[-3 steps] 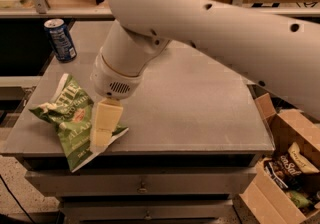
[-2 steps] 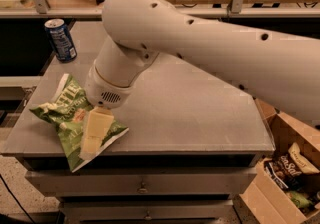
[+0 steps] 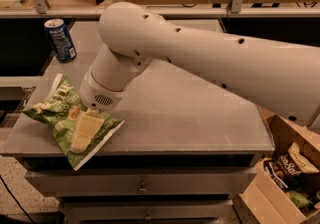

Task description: Pick green jalapeno chip bag

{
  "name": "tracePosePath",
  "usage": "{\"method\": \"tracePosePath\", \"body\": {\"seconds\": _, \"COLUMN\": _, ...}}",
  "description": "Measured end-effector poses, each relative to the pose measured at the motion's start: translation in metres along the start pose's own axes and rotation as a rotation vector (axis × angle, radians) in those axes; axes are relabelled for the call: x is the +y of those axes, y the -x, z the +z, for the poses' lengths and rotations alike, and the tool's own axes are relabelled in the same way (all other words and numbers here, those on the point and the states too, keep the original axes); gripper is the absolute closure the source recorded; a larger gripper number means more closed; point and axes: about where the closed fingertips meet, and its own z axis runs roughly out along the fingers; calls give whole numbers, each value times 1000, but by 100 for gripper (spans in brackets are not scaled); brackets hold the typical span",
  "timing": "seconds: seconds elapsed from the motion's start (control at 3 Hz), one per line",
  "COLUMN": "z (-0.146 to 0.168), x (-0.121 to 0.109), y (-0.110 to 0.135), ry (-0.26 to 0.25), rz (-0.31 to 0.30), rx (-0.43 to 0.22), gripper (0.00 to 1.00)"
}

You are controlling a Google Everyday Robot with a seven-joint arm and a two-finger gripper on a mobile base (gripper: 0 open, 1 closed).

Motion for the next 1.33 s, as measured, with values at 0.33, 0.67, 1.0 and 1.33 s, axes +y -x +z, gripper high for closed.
{"method": "tracePosePath", "body": {"seconds": 0.33, "z": -12, "x": -10, "y": -2, "ry": -13, "rz": 32, "rx": -46, "gripper": 62}}
{"method": "tracePosePath", "body": {"seconds": 0.67, "z": -45, "x": -19, "y": 1, "ry": -49, "rz": 40, "rx": -123, "gripper": 86}}
{"method": "tracePosePath", "body": {"seconds": 1.0, "z": -93, "x": -24, "y": 15, "ry": -104, "rz": 2, "rx": -207, "gripper": 100}}
{"method": "tracePosePath", "body": {"seconds": 1.33, "z": -139, "x": -27, "y": 23, "ry": -156, "rz": -23, "rx": -288, "gripper": 100}}
